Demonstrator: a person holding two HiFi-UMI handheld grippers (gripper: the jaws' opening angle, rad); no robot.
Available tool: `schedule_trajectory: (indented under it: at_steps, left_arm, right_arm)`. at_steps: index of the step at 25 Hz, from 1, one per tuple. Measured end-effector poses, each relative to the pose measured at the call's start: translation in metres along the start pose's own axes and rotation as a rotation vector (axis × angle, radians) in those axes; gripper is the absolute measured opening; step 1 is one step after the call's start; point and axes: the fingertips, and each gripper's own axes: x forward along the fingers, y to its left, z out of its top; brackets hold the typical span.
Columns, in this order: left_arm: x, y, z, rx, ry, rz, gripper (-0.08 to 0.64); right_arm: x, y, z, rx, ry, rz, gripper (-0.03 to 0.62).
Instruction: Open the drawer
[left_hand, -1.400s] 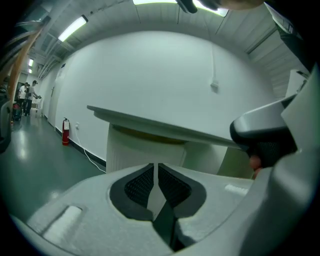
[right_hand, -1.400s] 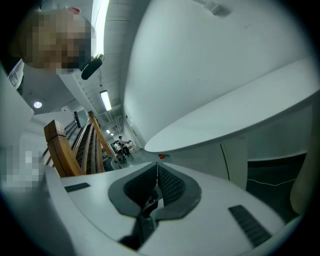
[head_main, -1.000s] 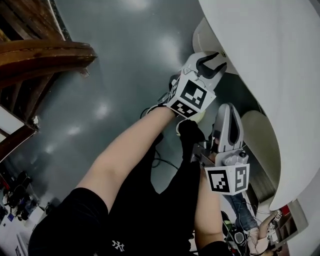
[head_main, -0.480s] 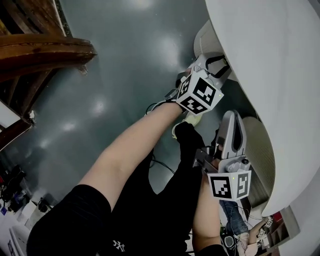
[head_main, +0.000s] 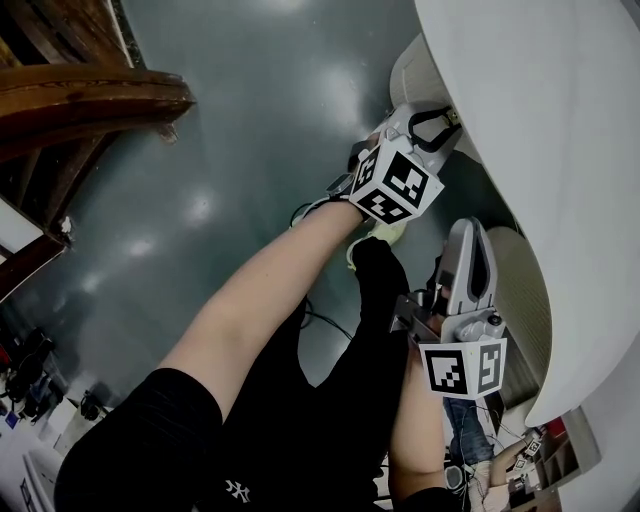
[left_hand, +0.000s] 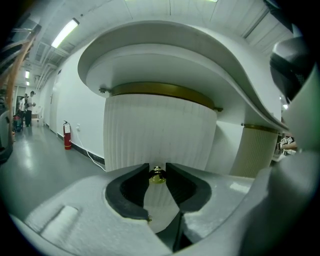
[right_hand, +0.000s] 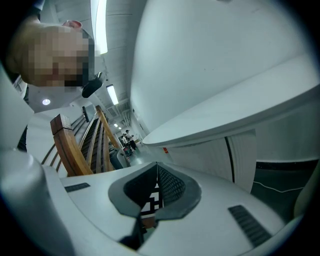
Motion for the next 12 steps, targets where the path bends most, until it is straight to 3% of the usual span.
schedule_trajectory:
  at_steps: [12]
  left_arm:
    - [-0.067, 0.001, -0.023, -0.029, 0.06, 0.023, 0.111]
  right_arm:
    - [-0.019, 0.034, -0.005, -0.01, 0.031, -0.003, 0.015]
